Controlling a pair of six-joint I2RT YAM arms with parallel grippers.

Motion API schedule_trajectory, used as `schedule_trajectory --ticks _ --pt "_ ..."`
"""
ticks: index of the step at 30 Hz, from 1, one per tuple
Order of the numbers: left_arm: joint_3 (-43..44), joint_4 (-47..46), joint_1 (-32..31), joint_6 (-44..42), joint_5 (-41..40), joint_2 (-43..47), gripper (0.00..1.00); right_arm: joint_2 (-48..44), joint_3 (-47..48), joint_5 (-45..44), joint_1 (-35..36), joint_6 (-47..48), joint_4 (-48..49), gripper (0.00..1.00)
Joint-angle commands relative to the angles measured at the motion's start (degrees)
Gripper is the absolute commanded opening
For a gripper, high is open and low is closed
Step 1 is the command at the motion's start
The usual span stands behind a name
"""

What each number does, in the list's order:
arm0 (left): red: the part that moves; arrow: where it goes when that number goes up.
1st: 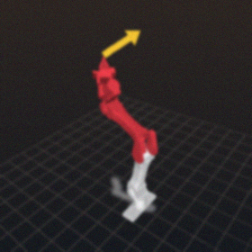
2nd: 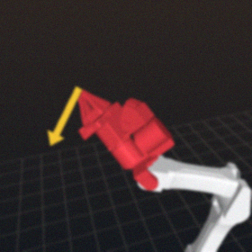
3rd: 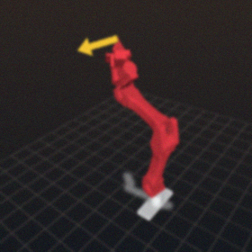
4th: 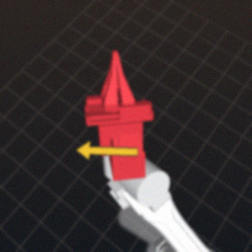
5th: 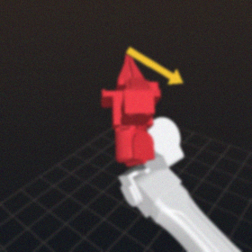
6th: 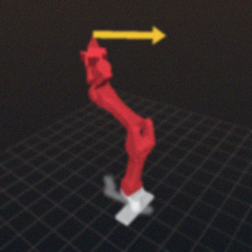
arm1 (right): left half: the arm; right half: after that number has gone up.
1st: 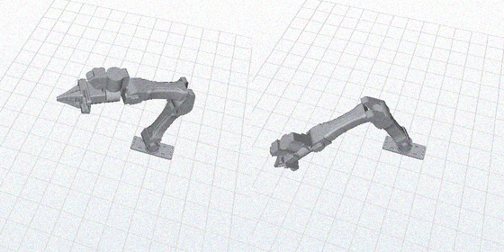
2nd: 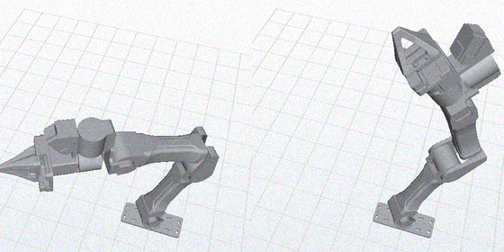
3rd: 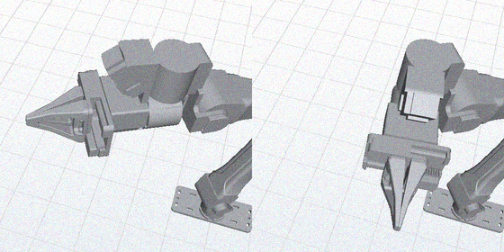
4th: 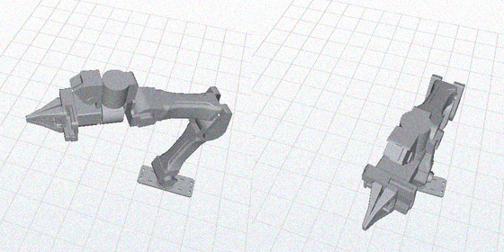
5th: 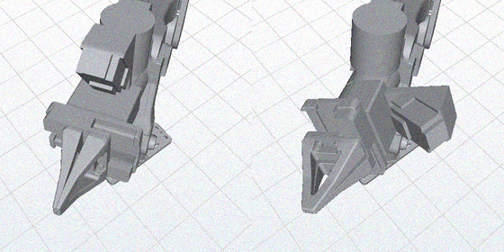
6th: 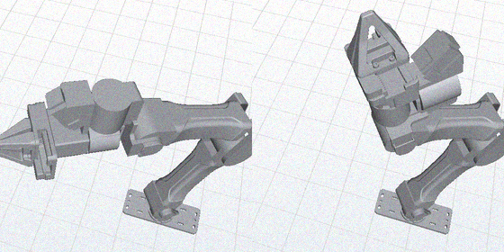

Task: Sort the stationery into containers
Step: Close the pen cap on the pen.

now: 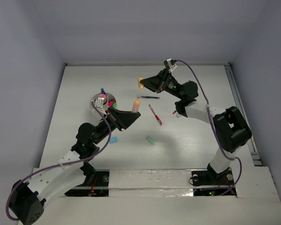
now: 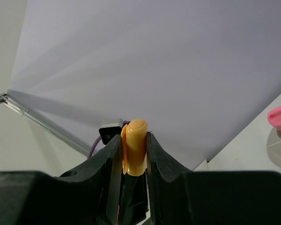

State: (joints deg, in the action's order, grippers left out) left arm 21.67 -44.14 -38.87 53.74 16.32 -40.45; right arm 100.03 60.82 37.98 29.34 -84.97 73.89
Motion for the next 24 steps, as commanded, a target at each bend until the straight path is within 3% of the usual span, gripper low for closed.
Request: schedule_trajectory --ticks 1,24 --pt "0.0 -5.1 0.3 0.1 0.6 -0.2 0.0 -3.1 -1.1 -1.0 0.3 0.5 24.5 0.0" --pt "2.1 -11.9 0.3 0.1 2.0 -7.1 0.0 -7.0 -4.6 -1.6 1.3 3.8 24.5 0.0"
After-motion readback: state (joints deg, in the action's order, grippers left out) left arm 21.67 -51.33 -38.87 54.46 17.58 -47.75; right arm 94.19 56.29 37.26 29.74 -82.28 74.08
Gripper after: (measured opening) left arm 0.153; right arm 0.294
